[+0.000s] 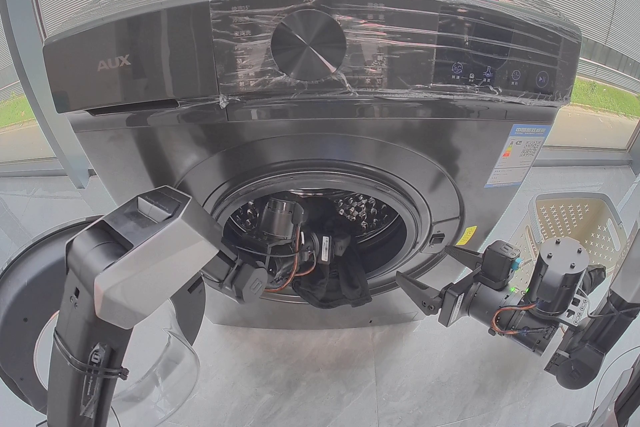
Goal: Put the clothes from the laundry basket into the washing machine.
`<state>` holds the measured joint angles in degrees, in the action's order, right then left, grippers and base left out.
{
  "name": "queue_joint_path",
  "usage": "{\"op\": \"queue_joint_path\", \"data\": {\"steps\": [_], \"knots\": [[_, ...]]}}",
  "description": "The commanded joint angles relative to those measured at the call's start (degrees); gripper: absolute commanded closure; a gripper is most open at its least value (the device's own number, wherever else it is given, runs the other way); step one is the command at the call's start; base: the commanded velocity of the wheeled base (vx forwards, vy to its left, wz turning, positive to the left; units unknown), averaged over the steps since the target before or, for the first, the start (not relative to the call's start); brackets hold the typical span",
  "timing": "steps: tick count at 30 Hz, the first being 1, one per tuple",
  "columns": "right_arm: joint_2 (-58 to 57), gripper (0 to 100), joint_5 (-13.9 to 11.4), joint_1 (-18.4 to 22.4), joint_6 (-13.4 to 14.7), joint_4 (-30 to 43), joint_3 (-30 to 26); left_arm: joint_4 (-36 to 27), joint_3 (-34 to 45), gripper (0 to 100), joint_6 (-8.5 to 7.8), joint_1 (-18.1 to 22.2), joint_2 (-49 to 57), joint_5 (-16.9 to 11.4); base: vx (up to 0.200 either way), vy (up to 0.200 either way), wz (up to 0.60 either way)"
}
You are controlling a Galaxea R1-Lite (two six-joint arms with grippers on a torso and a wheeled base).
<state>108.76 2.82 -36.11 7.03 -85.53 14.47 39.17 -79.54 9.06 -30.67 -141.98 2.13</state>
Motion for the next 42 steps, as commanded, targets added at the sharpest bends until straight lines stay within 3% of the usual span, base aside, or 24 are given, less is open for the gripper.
{"op": "queue_joint_path", "data": {"steps": [1, 10, 12, 15, 28, 29, 34, 42], "knots": [[0.22, 0, 0.0, -0.1, 0.09, -0.08, 0.03, -2.52, 7.12, 0, -0.09, -2.29, 6.63, -3.28, 0.0, 0.0, 0.0], [0.22, 0, 0.0, -0.28, 0.09, -0.08, 0.03, -3.05, 7.03, 0, -0.27, -2.73, 4.26, -3.45, 0.0, 0.0, 0.0], [0.31, 0, 0.0, -0.37, 0.17, -0.08, -0.06, -3.05, 6.77, 0, -2.11, -2.64, 2.68, -3.28, 0.0, 0.0, 0.0], [0.31, 0, 0.0, -0.37, 0.17, -0.08, 0.03, -2.25, 5.8, 0, -3.52, -2.46, 1.01, -3.1, 0.0, 0.0, 0.0], [0.31, 0, 0.0, -0.45, 0.17, -0.08, -0.06, 0.38, 2.02, 0, -3.87, -1.94, -5.15, -2.75, 0.0, 0.0, 0.0], [0.31, 0, 0.0, -0.37, 0.17, -0.08, -0.06, 0.47, 2.02, 100, -3.87, -1.94, -5.15, -2.75, 0.0, 0.0, 0.0], [0.66, 0, 0.0, -0.37, 0.17, -0.08, 0.03, 0.65, 1.5, 100, -3.78, -1.94, -5.23, -2.66, 0.0, 0.0, 0.0], [0.66, 0, 0.0, -0.45, 0.17, -0.08, 0.03, 7.85, -4.74, 100, -3.61, 0.7, -5.32, 2.52, 0.0, 0.0, 0.0]]}}
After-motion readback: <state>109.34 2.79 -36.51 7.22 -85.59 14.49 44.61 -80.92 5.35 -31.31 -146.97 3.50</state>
